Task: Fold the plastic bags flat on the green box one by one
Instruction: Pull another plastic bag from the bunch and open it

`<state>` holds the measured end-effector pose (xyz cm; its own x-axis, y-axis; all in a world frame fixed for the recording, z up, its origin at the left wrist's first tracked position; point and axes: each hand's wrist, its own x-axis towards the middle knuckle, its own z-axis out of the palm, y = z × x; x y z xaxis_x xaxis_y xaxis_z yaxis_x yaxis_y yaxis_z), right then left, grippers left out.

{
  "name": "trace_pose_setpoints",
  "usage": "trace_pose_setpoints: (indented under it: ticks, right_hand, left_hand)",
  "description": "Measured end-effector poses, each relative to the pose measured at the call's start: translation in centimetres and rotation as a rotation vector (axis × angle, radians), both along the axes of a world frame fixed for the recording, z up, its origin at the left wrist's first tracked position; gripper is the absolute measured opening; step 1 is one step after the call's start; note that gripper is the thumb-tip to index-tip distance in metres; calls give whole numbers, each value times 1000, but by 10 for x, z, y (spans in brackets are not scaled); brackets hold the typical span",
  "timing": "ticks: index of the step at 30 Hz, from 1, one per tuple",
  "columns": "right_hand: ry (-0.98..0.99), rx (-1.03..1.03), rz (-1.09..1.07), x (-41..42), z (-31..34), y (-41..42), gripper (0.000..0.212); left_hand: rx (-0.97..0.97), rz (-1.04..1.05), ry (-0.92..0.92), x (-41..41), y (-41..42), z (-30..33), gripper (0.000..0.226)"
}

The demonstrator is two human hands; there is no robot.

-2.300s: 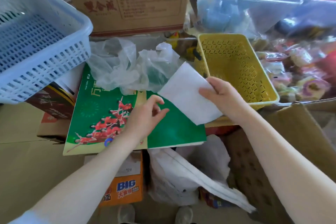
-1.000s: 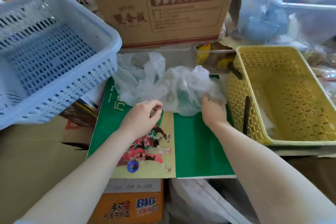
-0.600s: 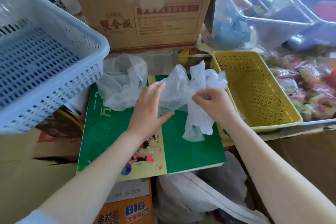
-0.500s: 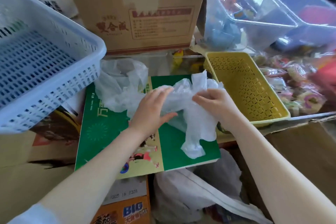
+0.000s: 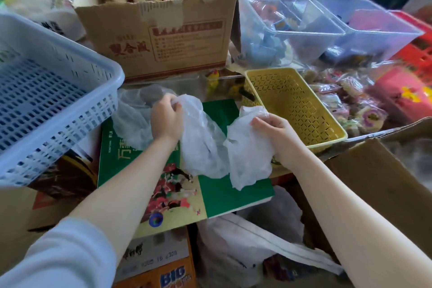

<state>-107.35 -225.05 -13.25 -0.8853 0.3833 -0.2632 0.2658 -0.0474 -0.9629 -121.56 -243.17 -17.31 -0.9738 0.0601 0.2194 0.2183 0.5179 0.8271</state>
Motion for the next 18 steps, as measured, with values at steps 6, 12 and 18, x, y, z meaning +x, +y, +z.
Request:
trace_pose_setpoints:
  ticks: [6,12,18]
  right_hand:
    - [185,-275,-55,0,7,12,18]
    - [235,-393,30,4,9,16,15]
    - [169,-501,26,18,-14,27,19]
  left_hand:
    - [-298,-246,-99,-7,8,13,59]
    - [-83,-974,-146,76,12,17,81]
    - [73,-935,-113,96,14,-9,25]
